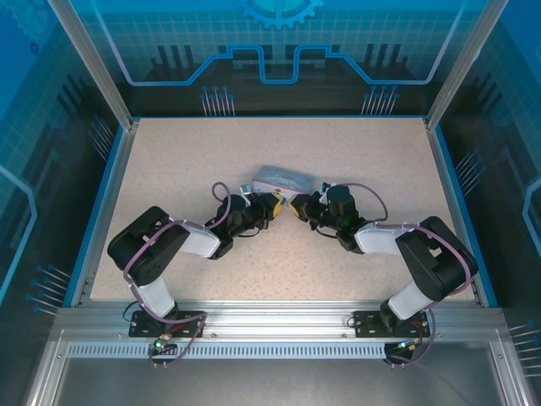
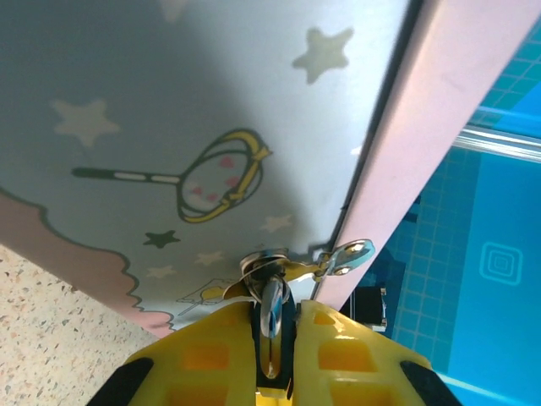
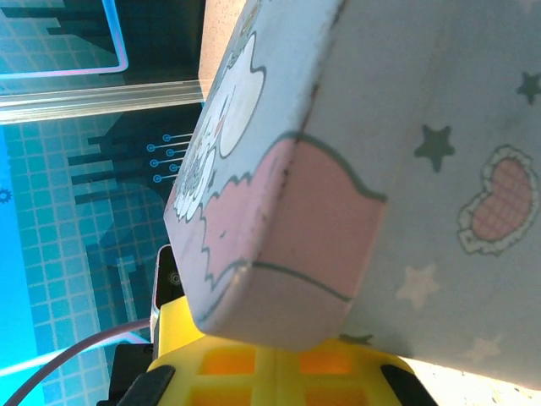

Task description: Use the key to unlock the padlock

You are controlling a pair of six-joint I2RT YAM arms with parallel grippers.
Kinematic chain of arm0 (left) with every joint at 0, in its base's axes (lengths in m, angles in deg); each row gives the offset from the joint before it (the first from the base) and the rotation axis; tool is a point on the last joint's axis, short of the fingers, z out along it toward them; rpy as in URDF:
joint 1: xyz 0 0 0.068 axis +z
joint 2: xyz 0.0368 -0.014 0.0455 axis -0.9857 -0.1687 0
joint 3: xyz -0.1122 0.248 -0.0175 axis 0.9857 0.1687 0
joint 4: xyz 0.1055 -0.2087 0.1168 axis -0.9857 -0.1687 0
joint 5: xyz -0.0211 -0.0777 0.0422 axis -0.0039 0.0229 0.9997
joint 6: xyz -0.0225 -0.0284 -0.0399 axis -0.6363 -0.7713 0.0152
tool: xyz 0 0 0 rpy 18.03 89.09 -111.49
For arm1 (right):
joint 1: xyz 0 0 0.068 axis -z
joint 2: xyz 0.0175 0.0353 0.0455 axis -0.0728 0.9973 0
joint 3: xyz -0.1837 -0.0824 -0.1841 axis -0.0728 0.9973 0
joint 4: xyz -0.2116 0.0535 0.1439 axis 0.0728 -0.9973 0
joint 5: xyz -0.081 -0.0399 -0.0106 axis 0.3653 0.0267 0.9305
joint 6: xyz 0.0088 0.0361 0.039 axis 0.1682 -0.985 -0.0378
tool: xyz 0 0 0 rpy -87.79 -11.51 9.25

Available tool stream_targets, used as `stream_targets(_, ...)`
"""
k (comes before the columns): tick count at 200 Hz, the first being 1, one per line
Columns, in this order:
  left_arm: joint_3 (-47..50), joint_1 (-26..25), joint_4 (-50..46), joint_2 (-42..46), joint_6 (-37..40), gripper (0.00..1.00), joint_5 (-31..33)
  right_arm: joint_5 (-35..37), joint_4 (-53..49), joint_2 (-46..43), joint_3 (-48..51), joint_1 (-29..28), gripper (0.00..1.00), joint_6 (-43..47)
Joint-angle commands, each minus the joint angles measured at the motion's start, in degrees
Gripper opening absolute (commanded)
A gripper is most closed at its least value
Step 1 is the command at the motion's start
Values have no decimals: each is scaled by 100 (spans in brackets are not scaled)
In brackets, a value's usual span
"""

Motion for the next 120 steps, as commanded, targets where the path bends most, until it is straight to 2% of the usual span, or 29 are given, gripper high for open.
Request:
stream_targets(1, -51, -303, 560, -59, 88, 0, -787, -454, 486, 80, -329, -207, 14, -46)
stream_targets(11, 9, -279, 635, -143, 111, 0, -690, -479, 375, 56, -328, -127, 29, 14)
stream_targets(21, 80, -256, 709, -230, 65, 0, -586, -511, 256, 40, -330, -65, 39, 82)
stream_targets(51, 207, -205, 1089, -539, -140, 0, -377, -632, -19, 7, -342, 103, 54, 265)
stream_targets(80, 147, -145, 1121, -663, -136, 0, -340, -762, -553, -166, -320, 141, 78, 540)
stream_targets(120, 112, 3, 1074, -687, -87, 0, -396, -1106, -1735, -649, -140, 262, 90, 1193)
